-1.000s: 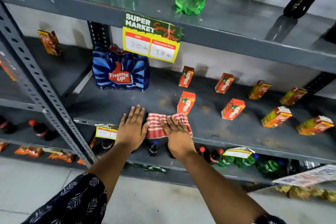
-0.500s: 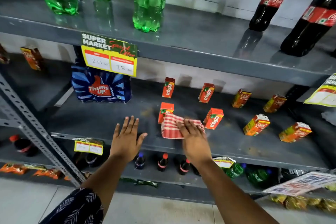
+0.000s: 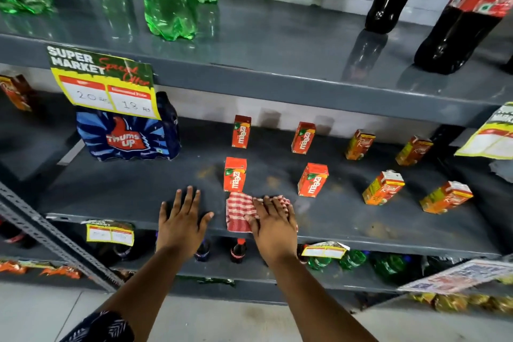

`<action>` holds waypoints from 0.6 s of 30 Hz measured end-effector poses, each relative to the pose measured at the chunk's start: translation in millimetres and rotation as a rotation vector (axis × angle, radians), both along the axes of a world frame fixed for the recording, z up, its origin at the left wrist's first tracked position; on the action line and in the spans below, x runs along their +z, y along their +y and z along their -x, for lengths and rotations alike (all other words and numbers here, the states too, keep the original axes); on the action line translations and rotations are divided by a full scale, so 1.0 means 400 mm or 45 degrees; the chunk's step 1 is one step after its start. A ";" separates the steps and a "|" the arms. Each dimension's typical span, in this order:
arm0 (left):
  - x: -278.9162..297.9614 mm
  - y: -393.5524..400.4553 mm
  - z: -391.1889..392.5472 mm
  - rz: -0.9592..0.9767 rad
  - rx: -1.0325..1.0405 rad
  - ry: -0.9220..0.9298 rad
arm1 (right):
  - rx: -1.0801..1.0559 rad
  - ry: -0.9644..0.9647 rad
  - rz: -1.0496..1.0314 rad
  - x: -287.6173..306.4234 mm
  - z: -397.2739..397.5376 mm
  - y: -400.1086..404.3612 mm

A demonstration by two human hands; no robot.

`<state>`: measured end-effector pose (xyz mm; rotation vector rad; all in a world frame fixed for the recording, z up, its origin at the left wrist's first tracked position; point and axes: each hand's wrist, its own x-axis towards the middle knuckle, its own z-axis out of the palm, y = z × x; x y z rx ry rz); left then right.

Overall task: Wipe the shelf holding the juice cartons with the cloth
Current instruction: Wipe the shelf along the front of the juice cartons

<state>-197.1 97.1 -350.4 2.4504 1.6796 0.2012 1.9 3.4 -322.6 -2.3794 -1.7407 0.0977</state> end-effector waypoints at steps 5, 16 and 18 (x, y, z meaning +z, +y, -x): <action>0.019 -0.036 -0.020 0.019 -0.004 -0.014 | 0.125 -0.054 0.002 0.005 -0.063 -0.094; 0.061 -0.204 -0.193 -0.104 -0.493 -0.095 | -0.116 -0.092 -0.236 0.102 -0.301 -0.194; 0.072 -0.201 -0.246 -0.115 -0.558 -0.087 | -0.055 -0.086 -0.053 0.100 -0.310 -0.156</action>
